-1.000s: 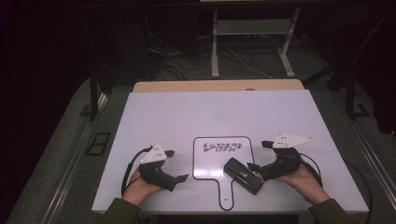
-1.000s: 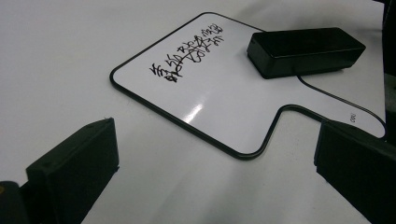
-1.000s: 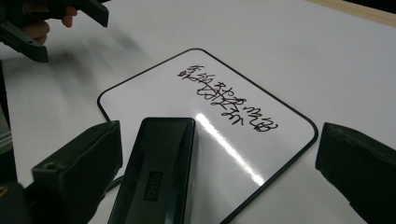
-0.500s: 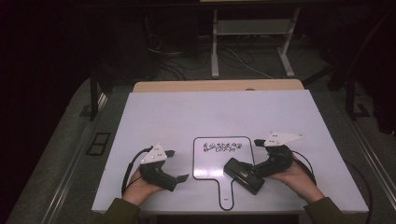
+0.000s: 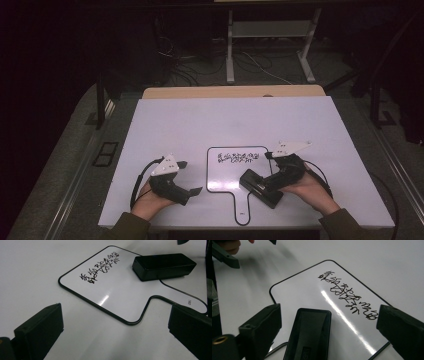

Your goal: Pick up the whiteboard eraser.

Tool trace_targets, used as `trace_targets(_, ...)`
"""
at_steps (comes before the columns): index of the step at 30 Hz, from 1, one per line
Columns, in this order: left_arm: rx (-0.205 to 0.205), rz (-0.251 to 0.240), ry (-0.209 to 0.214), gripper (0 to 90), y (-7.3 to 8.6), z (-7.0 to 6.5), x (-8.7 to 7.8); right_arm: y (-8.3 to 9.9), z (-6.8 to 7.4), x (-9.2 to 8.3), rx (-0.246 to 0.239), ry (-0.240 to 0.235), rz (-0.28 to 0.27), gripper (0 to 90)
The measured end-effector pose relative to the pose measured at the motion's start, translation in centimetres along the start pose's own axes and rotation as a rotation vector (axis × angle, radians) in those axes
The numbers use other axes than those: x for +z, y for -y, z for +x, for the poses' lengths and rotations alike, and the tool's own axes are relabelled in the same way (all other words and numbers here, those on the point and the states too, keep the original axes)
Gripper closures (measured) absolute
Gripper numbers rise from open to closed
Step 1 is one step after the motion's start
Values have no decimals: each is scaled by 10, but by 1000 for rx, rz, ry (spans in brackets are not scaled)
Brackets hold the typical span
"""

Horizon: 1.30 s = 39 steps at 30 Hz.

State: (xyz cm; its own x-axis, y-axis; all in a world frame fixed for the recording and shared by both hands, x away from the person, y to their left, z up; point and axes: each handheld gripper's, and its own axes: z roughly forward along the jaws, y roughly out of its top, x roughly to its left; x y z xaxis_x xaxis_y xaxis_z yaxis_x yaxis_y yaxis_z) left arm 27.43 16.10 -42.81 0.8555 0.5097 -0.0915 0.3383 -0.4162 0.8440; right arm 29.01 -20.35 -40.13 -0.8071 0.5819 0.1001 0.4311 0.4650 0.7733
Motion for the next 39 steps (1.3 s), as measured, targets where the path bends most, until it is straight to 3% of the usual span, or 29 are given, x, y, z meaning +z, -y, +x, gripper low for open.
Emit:
trace_targets(2, -1, -1, -1, 0, 0, 0, 0, 1, 1, 1, 0, -5, 23, 53)
trace_targets(4, -2, -3, -1, 0, 1, 0, 0, 2, 2, 2, -4, -8, 50, 126)
trace_targets(10, -3, 2, 1, 0, 1, 0, 1, 3, 5, 4, 6, -7, 102, 156)
trace_targets(27, 5, 15, 5, 0, 1, 0, 2, 10, 13, 9, -10, -9, 221, 158)
trace_targets(39, 13, 25, 8, 0, 2, -1, 2, 14, 23, 15, -31, 22, 284, 160)
